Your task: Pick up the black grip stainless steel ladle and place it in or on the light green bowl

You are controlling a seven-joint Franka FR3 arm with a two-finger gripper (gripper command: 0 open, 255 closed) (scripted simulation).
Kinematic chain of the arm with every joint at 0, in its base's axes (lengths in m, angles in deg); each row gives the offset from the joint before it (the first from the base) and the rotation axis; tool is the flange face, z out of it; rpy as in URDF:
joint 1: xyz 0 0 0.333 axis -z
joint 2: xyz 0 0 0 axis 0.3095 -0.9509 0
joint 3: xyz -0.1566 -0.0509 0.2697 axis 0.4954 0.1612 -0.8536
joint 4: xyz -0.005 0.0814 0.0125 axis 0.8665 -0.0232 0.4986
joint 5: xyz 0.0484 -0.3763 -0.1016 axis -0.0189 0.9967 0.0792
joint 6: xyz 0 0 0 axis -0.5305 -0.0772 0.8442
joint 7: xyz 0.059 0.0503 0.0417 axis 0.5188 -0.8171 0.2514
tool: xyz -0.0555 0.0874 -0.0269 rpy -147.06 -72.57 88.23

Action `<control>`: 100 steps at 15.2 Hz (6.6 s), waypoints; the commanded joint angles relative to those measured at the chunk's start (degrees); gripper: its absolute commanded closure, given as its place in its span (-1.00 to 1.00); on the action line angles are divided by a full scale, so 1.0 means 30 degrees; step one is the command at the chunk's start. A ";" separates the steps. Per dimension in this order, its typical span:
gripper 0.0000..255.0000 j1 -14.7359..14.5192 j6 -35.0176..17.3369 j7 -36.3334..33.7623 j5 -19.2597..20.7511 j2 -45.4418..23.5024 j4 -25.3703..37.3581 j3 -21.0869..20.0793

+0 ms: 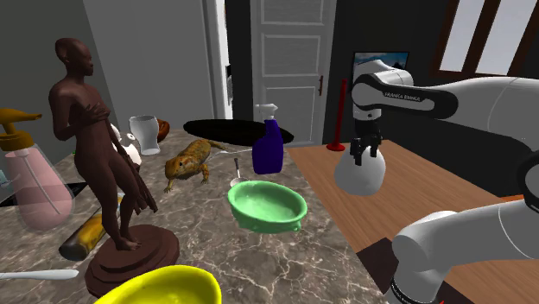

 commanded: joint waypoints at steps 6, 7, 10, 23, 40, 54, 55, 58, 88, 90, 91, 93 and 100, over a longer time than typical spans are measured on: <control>-1.00 -0.0430 -0.0289 -0.3087 -0.2089 -0.0413 0.0248 -0.1903; -1.00 -0.0507 -0.0385 -0.3699 -0.2485 -0.0568 0.0364 -0.2281; -1.00 -0.0717 -0.0738 -0.5526 -0.3601 -0.1169 0.0844 -0.3405; -1.00 -0.0977 -0.2898 -1.3356 -0.6443 -0.5953 0.5253 -0.8184; -1.00 -0.1836 -0.4930 -2.2603 -0.3252 -1.4992 1.3690 -1.2783; 1.00 -0.1840 -0.6123 -2.2547 -0.3322 -1.4889 1.2413 -1.2796; 1.00 -0.1840 -0.6122 -2.2547 -0.3321 -1.4891 1.2416 -1.2796; 1.00 -0.1839 -0.6123 -2.2547 -0.3321 -1.4892 1.2415 -1.2796; 1.00 -0.3825 0.2020 -2.4468 -0.0599 -1.8838 2.3864 -1.3409; 1.00 -0.4379 0.2941 -2.4698 -0.0067 -1.9552 2.5408 -1.3453; 1.00 -0.4725 0.3453 -2.4813 0.0246 -1.9965 2.6289 -1.3465; 1.00 -0.5640 0.4647 -2.5037 0.1023 -2.0971 2.8410 -1.3446; 1.00 -0.3705 0.3258 -2.5626 -0.1770 -1.6725 2.3399 -1.4128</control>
